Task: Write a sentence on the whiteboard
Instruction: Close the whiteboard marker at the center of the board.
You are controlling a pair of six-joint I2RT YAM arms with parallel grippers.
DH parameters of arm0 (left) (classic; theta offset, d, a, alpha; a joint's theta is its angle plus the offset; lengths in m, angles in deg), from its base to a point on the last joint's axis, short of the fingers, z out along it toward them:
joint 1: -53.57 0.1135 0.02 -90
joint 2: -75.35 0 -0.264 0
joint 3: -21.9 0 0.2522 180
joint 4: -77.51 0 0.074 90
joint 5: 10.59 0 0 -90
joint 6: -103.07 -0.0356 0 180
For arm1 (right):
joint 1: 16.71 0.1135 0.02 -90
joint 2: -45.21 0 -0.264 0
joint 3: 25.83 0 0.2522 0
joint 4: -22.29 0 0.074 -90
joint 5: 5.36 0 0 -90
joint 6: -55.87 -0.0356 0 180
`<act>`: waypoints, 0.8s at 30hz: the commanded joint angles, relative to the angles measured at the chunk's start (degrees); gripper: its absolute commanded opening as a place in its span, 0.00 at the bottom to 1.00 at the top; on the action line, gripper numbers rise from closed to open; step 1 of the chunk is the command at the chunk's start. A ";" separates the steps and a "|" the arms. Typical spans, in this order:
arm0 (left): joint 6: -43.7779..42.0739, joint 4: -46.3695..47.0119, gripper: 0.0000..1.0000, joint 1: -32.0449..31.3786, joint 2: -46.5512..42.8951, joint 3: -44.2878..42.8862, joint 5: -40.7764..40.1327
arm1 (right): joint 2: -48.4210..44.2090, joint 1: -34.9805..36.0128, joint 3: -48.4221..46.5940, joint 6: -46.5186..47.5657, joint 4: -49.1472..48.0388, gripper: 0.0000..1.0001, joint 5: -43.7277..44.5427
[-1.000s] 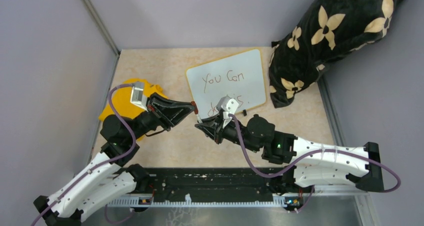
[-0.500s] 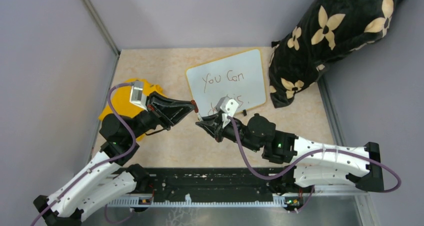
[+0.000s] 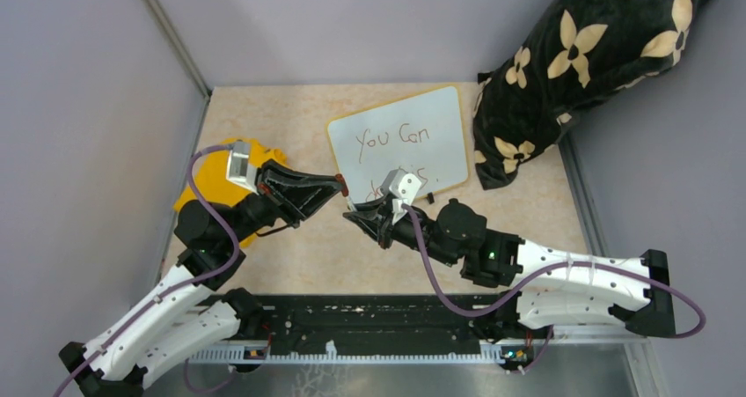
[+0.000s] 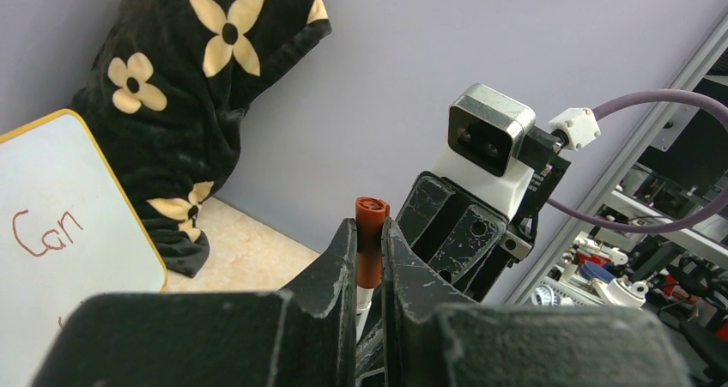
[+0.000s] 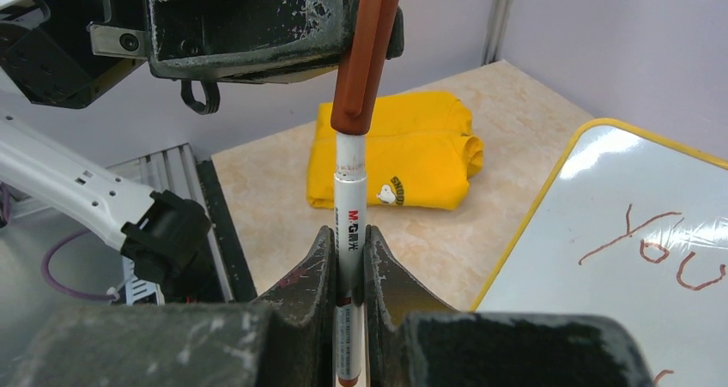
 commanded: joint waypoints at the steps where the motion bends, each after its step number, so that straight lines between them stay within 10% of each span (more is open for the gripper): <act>1: -0.26 -6.33 0.00 -0.37 1.36 1.40 3.22 | -2.13 -0.03 -2.05 1.04 -12.43 0.00 -3.53; 24: -0.33 -7.05 0.27 -0.41 -1.14 0.87 1.43 | -1.52 0.00 -2.23 1.26 -9.89 0.00 -2.52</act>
